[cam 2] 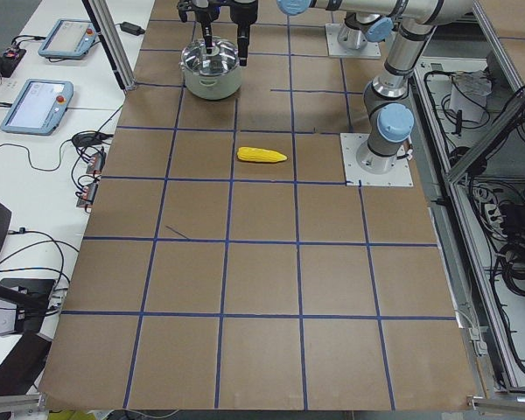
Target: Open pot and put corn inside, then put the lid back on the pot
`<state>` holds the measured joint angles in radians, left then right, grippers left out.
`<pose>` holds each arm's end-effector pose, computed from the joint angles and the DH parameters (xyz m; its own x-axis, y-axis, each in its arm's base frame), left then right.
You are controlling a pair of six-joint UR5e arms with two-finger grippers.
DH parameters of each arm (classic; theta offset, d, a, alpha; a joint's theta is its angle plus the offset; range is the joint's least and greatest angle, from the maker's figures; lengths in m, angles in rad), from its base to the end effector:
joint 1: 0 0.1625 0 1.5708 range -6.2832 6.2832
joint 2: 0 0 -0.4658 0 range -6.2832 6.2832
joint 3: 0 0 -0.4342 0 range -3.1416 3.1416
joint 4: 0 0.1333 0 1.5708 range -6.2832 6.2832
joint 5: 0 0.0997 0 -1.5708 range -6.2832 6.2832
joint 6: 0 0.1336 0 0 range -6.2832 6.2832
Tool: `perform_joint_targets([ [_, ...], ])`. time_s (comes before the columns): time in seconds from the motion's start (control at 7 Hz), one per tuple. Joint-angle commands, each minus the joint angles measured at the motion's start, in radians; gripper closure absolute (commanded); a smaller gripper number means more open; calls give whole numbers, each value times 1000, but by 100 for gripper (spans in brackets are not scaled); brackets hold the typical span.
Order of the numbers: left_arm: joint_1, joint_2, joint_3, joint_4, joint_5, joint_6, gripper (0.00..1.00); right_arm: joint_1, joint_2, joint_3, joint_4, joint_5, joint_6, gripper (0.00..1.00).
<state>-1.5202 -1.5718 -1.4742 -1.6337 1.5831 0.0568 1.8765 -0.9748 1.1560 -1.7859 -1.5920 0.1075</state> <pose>-0.1043 -0.5427 0.5395 -0.9999 0.0058 -0.0141 0.0062 0.9995 -0.0319 0.3630 -0.7167 0.3396 -0.9804 -0.1962 0.0174 -0.1967 0.9798 -0.0360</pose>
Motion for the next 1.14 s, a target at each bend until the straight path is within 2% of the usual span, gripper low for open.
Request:
perform_joint_targets([
  [0.0,0,1,0,0,0,0,0,3,1,-1,-1,1,1,48],
  [0.14,0,3,0,0,0,0,0,3,1,-2,0,0,1,52],
  [0.57,2,6,0,0,0,0,0,-7,-1,-22,11,1,0,74],
  [1.0,12,3,-6,-8,12,23,0,-20,-18,-88,90,1,-9,74],
])
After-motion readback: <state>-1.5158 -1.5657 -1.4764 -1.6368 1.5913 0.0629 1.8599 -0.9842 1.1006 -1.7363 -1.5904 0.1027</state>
